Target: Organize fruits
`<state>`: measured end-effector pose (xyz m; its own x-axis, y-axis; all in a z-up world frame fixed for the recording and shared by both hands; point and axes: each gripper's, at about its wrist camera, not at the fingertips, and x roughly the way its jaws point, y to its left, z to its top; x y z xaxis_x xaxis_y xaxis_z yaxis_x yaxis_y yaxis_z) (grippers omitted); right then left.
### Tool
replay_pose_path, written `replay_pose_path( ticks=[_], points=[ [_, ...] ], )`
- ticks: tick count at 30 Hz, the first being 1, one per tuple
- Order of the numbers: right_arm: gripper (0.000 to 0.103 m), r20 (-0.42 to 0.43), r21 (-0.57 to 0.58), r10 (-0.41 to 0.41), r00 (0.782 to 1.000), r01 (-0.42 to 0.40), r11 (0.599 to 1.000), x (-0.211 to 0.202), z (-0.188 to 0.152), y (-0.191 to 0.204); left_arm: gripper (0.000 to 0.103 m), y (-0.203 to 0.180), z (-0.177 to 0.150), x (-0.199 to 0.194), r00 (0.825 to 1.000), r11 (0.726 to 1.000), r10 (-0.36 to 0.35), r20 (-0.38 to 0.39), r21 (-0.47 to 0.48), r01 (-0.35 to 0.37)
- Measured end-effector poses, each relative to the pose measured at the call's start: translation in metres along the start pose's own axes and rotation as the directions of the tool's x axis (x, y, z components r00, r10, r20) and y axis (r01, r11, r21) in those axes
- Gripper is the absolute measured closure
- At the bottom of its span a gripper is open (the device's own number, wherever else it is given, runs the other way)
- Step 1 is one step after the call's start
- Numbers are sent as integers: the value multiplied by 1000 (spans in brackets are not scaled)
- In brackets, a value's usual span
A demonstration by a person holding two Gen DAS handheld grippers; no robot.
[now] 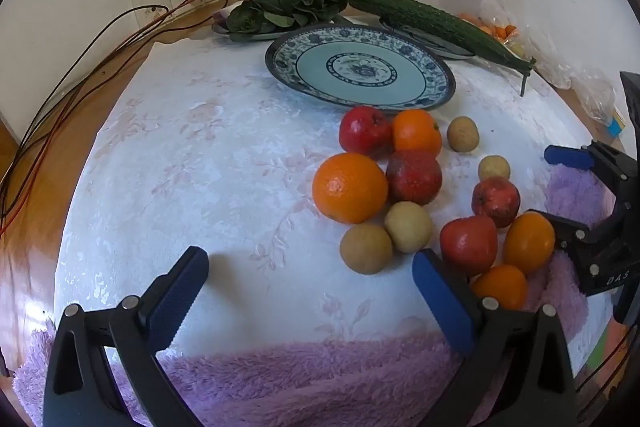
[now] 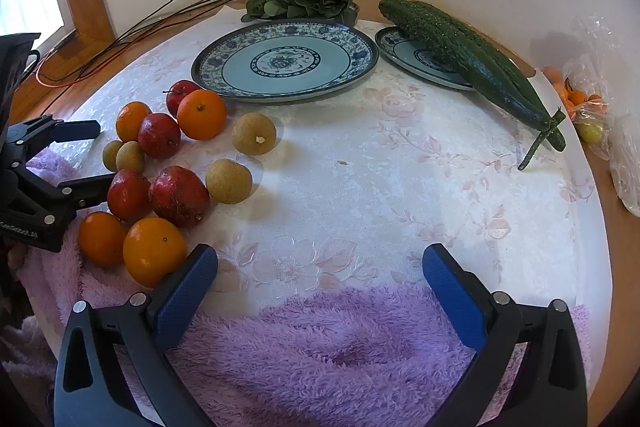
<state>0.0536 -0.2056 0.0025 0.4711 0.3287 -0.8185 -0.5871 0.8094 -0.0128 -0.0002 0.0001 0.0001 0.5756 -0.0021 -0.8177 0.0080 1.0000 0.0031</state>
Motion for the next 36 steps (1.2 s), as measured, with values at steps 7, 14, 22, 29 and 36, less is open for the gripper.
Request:
replay_pose_path(
  ticks=[7,14,22,29,36],
  points=[
    [0,-6,4,5,1000,-5,1000,0,0,0,0,0,-1,-1,1000,1000,1,6,-3,-1],
    [0,-6,4,5,1000,-5,1000,0,0,0,0,-2,-1,1,1000,1000,2,5,-3,-2],
    [0,-6,4,5,1000,-5,1000,0,0,0,0,1,-1,-2,1000,1000,2,8,-2,-2],
    [0,-6,3,5,1000,-5,1000,0,0,0,0,1,0,-3,1000,1000,2,10,-1,-2],
    [0,-5,3,5,1000,-5,1000,0,0,0,0,1,0,-3,1000,1000,2,11,0,-2]
  ],
)
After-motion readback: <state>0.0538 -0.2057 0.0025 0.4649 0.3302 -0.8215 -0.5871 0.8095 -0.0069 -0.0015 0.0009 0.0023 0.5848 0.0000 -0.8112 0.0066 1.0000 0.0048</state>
